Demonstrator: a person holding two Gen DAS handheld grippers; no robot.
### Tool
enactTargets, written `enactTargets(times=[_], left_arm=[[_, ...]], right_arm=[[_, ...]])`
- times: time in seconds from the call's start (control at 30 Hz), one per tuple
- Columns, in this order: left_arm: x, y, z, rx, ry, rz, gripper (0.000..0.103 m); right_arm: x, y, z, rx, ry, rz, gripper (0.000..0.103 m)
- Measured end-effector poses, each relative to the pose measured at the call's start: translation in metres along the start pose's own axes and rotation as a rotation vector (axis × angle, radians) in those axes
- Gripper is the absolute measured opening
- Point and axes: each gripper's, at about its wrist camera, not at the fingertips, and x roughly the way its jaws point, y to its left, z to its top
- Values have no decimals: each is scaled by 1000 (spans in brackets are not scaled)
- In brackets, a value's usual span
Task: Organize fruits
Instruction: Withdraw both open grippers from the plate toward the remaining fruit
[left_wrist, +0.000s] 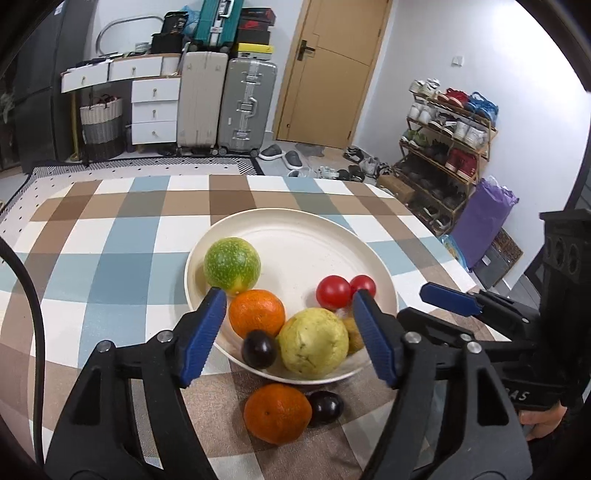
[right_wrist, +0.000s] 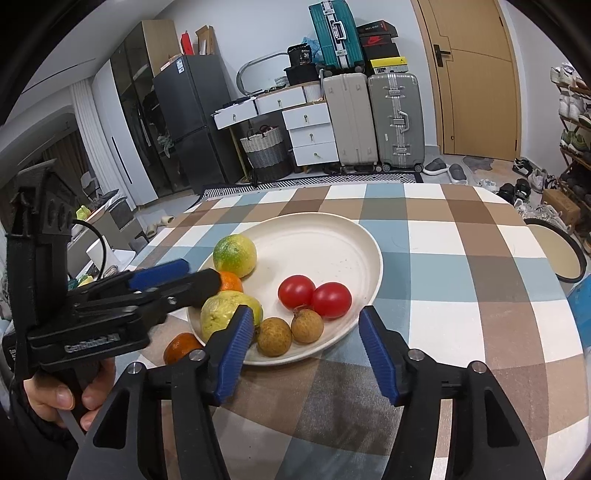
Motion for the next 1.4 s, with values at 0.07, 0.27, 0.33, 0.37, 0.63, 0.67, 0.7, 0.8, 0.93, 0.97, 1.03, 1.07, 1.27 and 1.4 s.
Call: enactTargets(times=[0.07, 0.27, 0.33, 0.37, 0.63, 0.67, 0.7, 0.8, 0.93, 0.97, 1.03, 1.07, 1.27, 1.4], left_arm=[[-5, 0, -2, 14, -3, 7, 71], [-24, 2, -14, 38, -10, 21, 82], [-28, 4, -17, 41, -3, 33, 84], [-30, 4, -19, 43, -2, 36, 85], [-45, 11, -34, 52, -3, 73, 102], [-46, 12, -35, 53, 1, 74, 102], [-47, 13, -37, 53, 5, 78, 102], [-50, 16, -41, 54, 12, 84, 102], [-52, 20, -45, 52, 21, 86, 102], [-53, 22, -47, 48, 26, 87, 102], [-52, 24, -48, 47, 37, 91, 102], [-52, 26, -49, 45, 44, 94, 102], [-49, 32, -56, 29, 62, 101, 102], [-49, 35, -58, 19, 60, 104, 102]], right_arm=[[-1, 0, -1, 1, 1, -2, 62], [-1, 0, -1, 1, 0, -1, 67], [-2, 0, -2, 4, 1, 2, 70], [-3, 1, -2, 6, 2, 2, 74], [-7, 6, -9, 10, 13, -31, 97], [-8, 7, -10, 10, 10, -36, 99], [-8, 7, -10, 10, 9, -35, 100], [-9, 10, -14, 7, 22, -39, 102], [-8, 16, -19, -9, 49, -52, 103], [-7, 18, -21, -17, 60, -52, 103], [-5, 23, -24, -33, 75, -51, 103], [-4, 25, -25, -43, 85, -51, 103], [4, 35, -32, -77, 128, -44, 103], [9, 42, -35, -99, 154, -34, 103]])
